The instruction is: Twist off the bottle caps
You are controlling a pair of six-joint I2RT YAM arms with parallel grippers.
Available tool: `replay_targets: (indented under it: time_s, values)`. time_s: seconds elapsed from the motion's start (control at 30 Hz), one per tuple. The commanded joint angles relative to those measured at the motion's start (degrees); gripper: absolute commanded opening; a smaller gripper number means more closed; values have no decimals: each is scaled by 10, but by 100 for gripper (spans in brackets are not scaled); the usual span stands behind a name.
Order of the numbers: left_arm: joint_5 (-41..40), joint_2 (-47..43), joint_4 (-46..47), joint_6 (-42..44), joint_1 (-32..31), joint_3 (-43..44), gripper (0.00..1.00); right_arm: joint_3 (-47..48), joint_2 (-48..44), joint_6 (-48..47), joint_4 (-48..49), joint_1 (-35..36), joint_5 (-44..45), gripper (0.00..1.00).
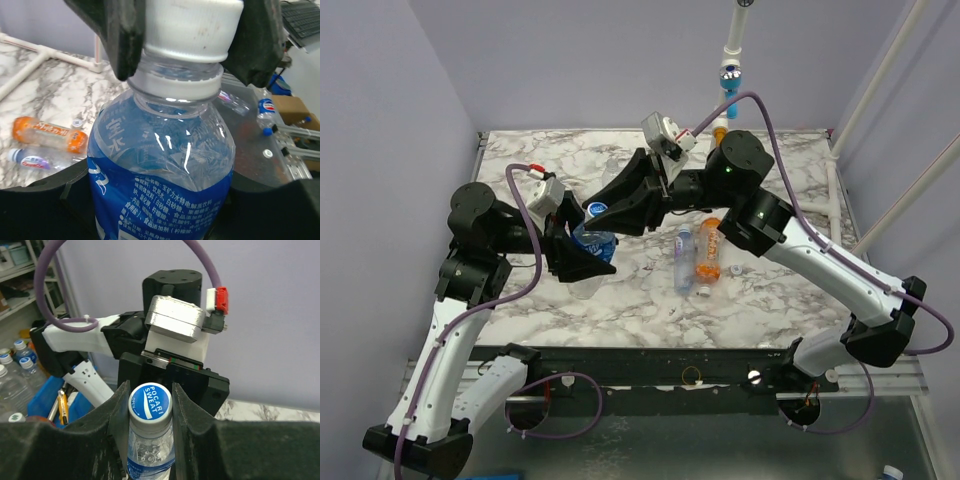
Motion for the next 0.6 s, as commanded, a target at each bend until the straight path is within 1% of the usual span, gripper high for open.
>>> replay_targets:
  time_s: [0.0, 0.03, 0.07, 0.13, 0.17, 0.2, 0.23, 0.3, 0.37, 0.47, 0.57]
  values:
    - [22, 16, -16, -58, 5, 4, 2, 15, 7, -9, -3, 18, -171, 1]
    - [17, 16, -16, -55, 5, 4, 2, 17, 6, -13, -9, 18, -154, 1]
    - [9, 16, -16, -51, 5, 5, 2, 18, 4, -18, -20, 18, -118, 9]
    - [-15, 13, -16, -38, 5, 3, 2, 18, -4, -31, -39, 18, -24, 37]
    - [-31, 11, -16, -26, 5, 1, 2, 19, -7, -32, -42, 18, 53, 48]
    - [-58, 8, -16, -14, 5, -2, 2, 20, -8, -27, -57, 18, 120, 56]
    - [-89, 3, -16, 3, 5, -6, 2, 24, -9, -25, -65, 18, 197, 60]
    - [-153, -6, -16, 38, 5, -15, 2, 25, -9, -14, -73, 18, 302, 68]
    - [-219, -10, -17, 63, 5, -22, 1, 28, -7, 2, -80, 18, 368, 74]
    - [-283, -13, -17, 92, 5, -27, 1, 61, 18, 22, -116, 18, 421, 74]
    - [-318, -12, -17, 109, 5, -29, 0, 114, 60, 33, -170, 18, 459, 71]
